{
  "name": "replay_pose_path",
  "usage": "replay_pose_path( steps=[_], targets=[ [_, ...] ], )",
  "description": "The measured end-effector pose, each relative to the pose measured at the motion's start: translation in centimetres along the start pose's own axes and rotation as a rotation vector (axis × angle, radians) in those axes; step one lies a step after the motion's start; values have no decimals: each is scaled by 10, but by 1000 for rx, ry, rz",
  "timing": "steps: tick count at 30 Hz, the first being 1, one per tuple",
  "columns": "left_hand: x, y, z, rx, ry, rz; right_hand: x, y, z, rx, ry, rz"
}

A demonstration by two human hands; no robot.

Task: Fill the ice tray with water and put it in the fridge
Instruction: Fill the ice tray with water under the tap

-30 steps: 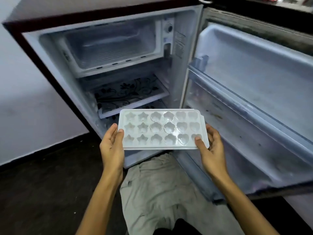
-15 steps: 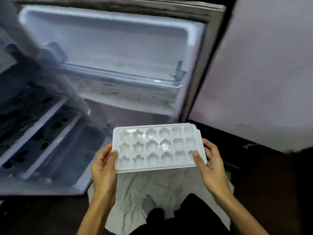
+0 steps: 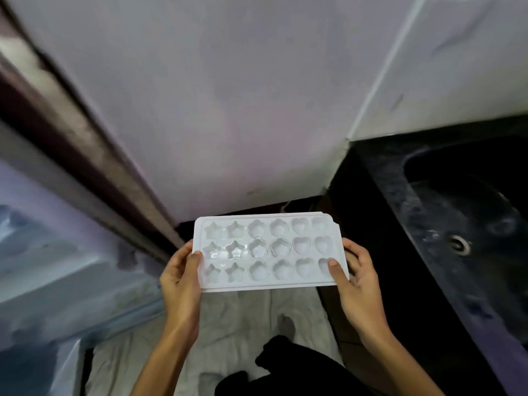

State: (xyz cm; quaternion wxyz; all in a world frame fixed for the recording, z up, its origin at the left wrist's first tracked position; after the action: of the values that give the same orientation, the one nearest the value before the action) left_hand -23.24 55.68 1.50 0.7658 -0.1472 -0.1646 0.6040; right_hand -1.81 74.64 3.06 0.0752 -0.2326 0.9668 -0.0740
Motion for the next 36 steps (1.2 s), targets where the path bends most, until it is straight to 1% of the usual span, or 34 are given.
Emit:
replay_pose_path(
  steps=[4,6,11,13,16,22,27,30,34,36],
  targets=[
    [76,-4,1,23,59,-117,-58,17,-1,1,20,140],
    [106,-5,-1,15,71,-150,-80,23,-1,3,39,198],
    [197,-13,-4,2,146,-317,-143,30,2,29,82,419],
    [211,-17,-1,11,154,-342,-150,29,3,45,95,449],
    [263,-20,-1,10,206,-445,-180,31,4,67,134,589],
    [372,-28,-4,-20,339,-702,-222,38,3,98,234,874],
    [454,-44,-4,-31,423,-907,-249,39,-3,91,244,1111],
    [498,-62,-8,-21,474,-1042,-265,36,-4,99,273,1206],
    [538,-93,-16,-23,533,-1173,-287,27,-6,111,294,1330],
    [551,-101,-21,-18,556,-1222,-297,28,-8,109,304,1344]
  ],
)
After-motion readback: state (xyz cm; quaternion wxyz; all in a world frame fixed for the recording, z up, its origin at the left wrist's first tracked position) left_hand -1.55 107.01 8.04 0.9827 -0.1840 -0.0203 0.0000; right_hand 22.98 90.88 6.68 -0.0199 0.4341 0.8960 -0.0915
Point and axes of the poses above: each hand's wrist, its own y-axis towards the middle knuckle, its own x-axis out of the palm, z = x × y, the point moved 7 cm from there along y, towards the middle knuckle, and after that the axes turned 2 degrees about -x, right-handed, at the moved point
